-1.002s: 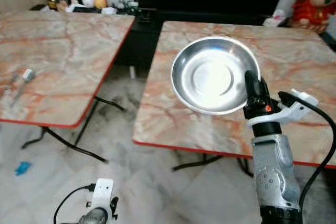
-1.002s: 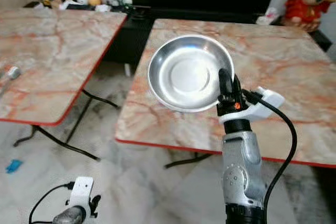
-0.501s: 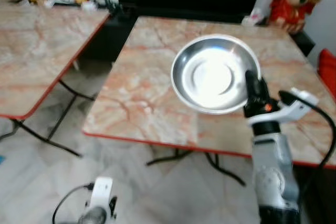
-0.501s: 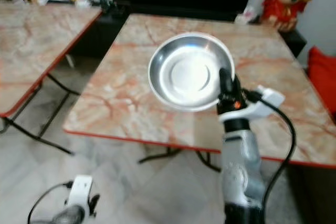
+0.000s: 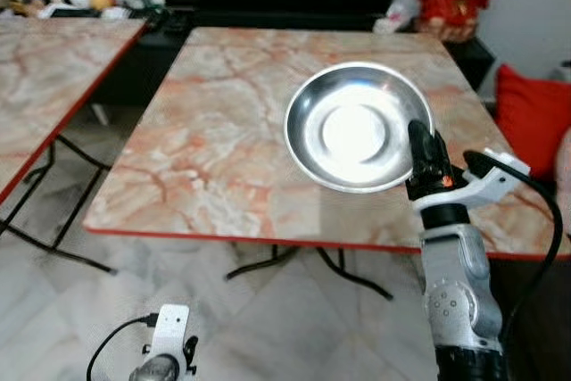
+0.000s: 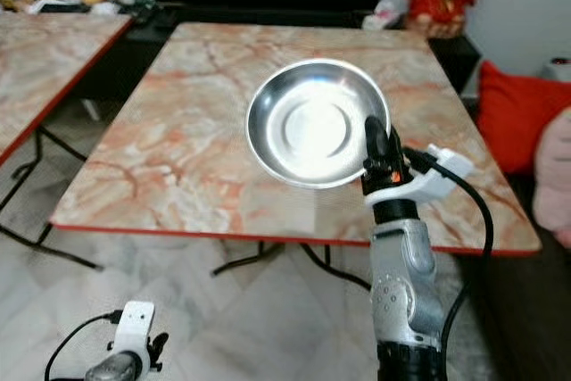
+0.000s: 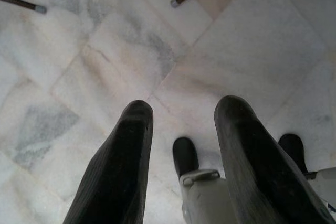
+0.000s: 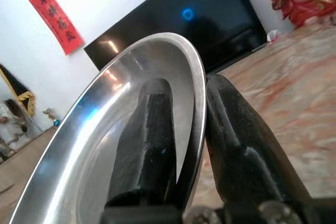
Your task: Setting the table
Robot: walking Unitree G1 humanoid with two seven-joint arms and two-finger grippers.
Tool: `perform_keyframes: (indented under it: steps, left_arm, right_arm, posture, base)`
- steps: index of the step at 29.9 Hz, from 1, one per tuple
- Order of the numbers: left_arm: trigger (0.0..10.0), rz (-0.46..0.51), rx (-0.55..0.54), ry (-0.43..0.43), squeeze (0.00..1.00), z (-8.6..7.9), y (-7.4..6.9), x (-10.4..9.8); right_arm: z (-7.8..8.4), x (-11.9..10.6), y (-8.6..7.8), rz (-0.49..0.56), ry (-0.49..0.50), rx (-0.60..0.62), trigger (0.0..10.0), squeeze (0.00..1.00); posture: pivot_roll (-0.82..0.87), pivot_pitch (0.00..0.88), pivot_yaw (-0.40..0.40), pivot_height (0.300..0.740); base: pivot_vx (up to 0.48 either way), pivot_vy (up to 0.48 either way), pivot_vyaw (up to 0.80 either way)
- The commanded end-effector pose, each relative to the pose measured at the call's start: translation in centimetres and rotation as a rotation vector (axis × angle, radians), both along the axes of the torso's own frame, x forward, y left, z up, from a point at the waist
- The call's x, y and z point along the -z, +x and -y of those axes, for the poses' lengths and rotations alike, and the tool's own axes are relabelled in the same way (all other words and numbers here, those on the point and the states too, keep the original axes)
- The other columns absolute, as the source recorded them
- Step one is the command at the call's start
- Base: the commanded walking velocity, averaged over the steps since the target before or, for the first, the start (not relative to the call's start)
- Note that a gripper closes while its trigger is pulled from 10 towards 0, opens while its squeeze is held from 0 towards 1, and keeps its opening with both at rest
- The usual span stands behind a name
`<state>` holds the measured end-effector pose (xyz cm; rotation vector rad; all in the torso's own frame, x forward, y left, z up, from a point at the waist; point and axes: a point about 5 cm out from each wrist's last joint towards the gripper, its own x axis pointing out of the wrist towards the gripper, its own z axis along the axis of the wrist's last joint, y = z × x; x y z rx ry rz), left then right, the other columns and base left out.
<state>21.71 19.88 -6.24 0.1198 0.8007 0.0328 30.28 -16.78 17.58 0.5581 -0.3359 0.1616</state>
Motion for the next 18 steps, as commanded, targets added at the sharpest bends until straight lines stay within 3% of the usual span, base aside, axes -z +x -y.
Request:
perform_keyframes:
  steps: [1, 13, 18]
  left_arm:
    - [10.0, -0.020, -0.010, -0.003, 0.00, -0.31, -0.45, 0.25]
    - [10.0, -0.016, -0.019, -0.001, 0.00, -0.38, -0.42, 0.21]
    - [10.0, -0.013, -0.018, 0.000, 0.00, -0.38, -0.38, 0.18]
  right_arm:
    - [-0.27, -0.43, 0.07, 0.022, 0.004, -0.004, 10.0, 0.00]
    - [-0.18, -0.50, 0.14, 0.022, 0.003, 0.004, 10.0, 0.00]
    - [-0.19, -0.46, 0.15, 0.018, 0.000, 0.006, 10.0, 0.00]
  posture:
    - [-0.02, 0.032, -0.015, 0.740]
    - [-0.02, 0.032, -0.017, 0.740]
    - [-0.02, 0.032, -0.016, 0.740]
  base:
    - [0.000, 0.000, 0.00]
    - [0.000, 0.000, 0.00]
    - [0.250, 0.000, 0.00]
